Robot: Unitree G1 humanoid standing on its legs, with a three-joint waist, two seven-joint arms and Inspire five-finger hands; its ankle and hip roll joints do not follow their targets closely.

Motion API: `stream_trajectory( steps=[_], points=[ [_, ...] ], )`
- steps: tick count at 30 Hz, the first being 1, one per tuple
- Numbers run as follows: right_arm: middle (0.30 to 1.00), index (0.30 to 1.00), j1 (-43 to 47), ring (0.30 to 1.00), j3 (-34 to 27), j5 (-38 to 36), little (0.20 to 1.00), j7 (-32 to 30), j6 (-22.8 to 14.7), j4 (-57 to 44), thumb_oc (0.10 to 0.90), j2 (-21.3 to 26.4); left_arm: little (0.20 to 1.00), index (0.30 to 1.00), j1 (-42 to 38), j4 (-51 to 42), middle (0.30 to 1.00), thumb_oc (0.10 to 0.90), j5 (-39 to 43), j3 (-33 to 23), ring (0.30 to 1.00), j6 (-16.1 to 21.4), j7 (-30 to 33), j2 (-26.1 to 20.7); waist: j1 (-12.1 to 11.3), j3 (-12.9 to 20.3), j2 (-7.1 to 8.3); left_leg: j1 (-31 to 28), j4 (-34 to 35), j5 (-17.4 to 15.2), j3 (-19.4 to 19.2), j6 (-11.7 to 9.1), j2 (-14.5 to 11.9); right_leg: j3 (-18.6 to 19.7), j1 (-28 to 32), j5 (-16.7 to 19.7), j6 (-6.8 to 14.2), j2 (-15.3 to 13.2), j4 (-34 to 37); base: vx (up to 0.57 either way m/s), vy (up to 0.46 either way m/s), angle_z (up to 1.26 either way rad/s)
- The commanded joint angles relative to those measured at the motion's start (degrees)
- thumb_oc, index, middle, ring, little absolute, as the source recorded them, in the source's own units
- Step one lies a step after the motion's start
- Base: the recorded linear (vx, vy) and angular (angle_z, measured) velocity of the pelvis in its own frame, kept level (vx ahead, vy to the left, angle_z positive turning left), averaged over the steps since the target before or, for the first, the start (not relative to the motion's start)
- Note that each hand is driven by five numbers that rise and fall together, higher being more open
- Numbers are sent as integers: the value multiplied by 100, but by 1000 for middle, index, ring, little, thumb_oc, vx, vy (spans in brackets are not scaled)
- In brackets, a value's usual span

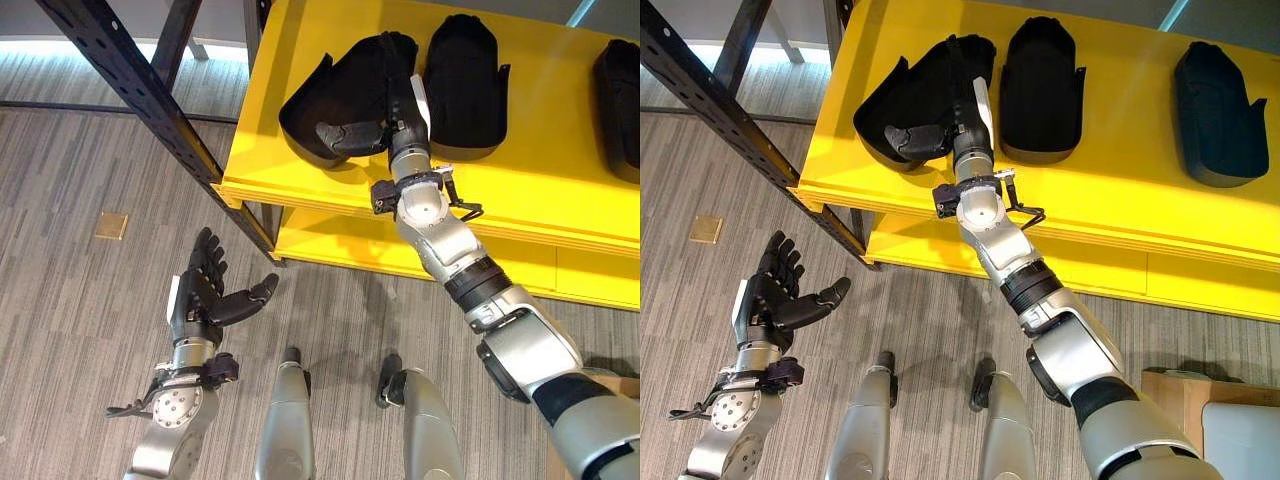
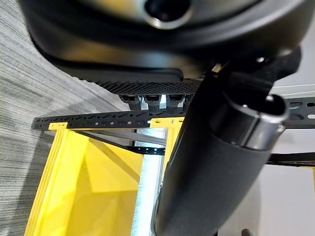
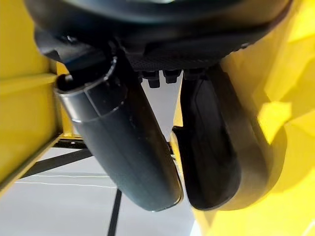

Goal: Move parts from the plastic box to the shelf.

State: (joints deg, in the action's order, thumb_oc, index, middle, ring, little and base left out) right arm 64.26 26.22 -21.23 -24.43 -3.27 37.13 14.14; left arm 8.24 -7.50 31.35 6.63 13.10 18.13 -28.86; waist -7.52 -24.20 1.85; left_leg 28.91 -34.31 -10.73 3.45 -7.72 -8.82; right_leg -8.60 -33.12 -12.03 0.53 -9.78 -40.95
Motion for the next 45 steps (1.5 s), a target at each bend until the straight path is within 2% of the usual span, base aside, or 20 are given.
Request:
stream_trajectory(
  steps=[1,27,45],
  points=[
    [1000,1000,1346,1000,83,380,1000,-98,-471,59,900,-8,1000,1000,95,-1057,1000,900,25,-348,1000,754,7,-509,10,210,106,376,120,362,14,550,149,292,595,595,487,-277,881,0,0,0],
    [1000,1000,1251,1000,158,773,1000,-127,-377,305,900,32,1000,1000,172,-1123,1000,900,-31,-395,1000,798,95,-537,-81,28,58,505,84,397,62,558,179,248,489,593,491,-293,812,0,0,0],
    [1000,1000,1374,1000,490,1873,1000,-67,-171,391,900,410,1000,1000,230,-1169,1000,900,-167,-487,1000,896,160,-477,-119,-129,33,697,51,460,135,550,208,213,297,578,479,-304,681,0,-1,1]
  ],
)
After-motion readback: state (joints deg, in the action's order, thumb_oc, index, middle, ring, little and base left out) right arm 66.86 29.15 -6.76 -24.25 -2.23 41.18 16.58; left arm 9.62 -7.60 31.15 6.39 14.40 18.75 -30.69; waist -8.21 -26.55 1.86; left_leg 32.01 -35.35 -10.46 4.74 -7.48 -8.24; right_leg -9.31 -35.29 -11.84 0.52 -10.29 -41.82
